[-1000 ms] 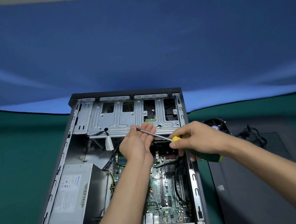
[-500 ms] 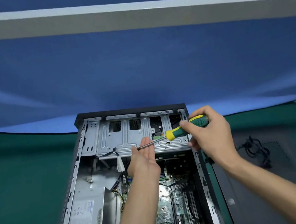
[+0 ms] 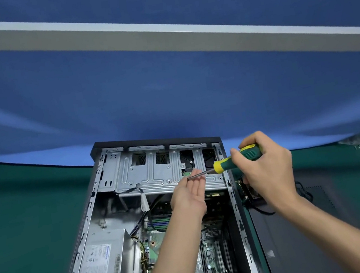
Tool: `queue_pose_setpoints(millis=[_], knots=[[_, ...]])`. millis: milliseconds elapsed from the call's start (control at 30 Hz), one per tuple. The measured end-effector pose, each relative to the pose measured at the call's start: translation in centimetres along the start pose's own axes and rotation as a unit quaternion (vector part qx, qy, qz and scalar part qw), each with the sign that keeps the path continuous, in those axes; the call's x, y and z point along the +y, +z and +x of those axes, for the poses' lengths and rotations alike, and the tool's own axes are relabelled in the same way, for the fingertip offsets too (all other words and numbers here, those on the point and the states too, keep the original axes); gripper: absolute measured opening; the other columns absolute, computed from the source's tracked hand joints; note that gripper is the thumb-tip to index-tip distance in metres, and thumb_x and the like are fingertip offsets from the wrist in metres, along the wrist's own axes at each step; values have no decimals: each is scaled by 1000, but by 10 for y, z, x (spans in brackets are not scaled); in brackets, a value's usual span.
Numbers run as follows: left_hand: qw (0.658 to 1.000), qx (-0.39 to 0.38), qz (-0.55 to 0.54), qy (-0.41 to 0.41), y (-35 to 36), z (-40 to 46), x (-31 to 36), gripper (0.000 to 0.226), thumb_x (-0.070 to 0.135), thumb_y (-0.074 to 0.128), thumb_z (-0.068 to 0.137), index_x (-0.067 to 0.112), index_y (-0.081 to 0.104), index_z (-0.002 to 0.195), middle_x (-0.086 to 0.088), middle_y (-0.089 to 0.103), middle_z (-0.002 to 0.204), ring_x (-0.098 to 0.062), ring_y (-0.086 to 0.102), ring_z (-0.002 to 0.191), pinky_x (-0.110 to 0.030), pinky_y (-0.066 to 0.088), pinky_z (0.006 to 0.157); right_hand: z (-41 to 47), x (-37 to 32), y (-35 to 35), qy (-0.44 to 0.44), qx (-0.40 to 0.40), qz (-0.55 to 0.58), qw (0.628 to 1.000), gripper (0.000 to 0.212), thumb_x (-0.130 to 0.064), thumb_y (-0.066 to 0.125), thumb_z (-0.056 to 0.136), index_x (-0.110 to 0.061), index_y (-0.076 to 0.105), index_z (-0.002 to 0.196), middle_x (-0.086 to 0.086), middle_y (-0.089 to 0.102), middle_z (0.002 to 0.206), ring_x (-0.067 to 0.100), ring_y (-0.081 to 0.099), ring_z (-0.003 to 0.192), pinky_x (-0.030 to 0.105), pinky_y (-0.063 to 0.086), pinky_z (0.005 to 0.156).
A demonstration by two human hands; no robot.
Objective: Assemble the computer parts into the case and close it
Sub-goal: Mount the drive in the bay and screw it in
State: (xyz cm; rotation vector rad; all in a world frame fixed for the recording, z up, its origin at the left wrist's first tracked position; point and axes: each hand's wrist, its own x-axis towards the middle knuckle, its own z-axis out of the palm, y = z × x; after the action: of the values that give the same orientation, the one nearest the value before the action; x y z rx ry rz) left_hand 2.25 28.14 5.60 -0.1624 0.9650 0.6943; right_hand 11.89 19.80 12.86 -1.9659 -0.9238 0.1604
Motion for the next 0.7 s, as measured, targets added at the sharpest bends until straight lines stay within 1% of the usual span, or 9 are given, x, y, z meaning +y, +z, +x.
queue_pose_setpoints(millis=[100,167,233,300,367,467,567,633,700], knots=[[1000,-14,14,-20,-6,-5,2,19,13,49,98,-4,51,106,-19,63,90,-31,65,78,-39,53,73,-1,1,-3,-8,7,2,1000,20,-28,69,82,-26,51,74,-20,60,54,24,57,47,35,49,47],[998,-32,19,-47,-12,-8,7,28,19,45,100,-8,51,104,-24,67,86,-35,68,72,-39,55,62,0,2,-4,-4,13,14,1000,20,-30,69,82,-28,51,74,-15,60,53,26,56,47,40,50,47],[997,-23,29,-65,-19,-6,14,29,18,43,99,-8,55,95,-22,69,71,-31,68,58,-36,55,47,2,2,-4,1,18,31,999,20,-32,69,81,-30,50,73,-12,57,51,26,51,43,43,49,44],[996,11,74,-57,-29,0,21,26,16,45,97,2,53,76,-9,57,47,-20,55,44,-23,47,37,4,1,-3,5,16,39,999,20,-35,69,80,-31,50,74,-10,55,50,22,44,41,42,47,42],[986,49,154,-35,-39,7,25,27,16,50,93,11,44,67,1,40,43,-13,37,43,-16,36,37,6,0,-2,3,14,43,999,19,-36,68,79,-30,51,74,-12,55,50,19,40,40,40,46,41],[950,82,302,13,-51,19,23,13,17,64,84,8,55,86,-1,44,60,-13,41,50,-18,34,40,9,-2,0,-4,10,33,999,19,-35,68,79,-29,51,75,-16,58,53,14,37,39,35,42,40],[931,54,357,48,-48,26,17,39,19,73,78,5,53,109,-7,55,87,-19,55,75,-27,48,51,12,-3,1,-10,3,18,1000,19,-35,69,79,-29,51,73,-17,59,55,11,38,38,29,39,40],[931,28,361,39,-44,26,13,57,22,78,76,6,45,120,-10,54,108,-25,56,99,-36,55,68,15,-4,1,-10,0,9,1000,20,-35,70,79,-29,52,73,-18,59,57,11,39,40,27,37,39],[932,18,362,33,-42,26,10,72,21,80,74,3,38,130,-14,49,127,-29,50,115,-42,54,86,16,-4,1,-13,1,0,1000,20,-34,71,79,-28,52,74,-22,60,59,9,42,41,23,35,40]])
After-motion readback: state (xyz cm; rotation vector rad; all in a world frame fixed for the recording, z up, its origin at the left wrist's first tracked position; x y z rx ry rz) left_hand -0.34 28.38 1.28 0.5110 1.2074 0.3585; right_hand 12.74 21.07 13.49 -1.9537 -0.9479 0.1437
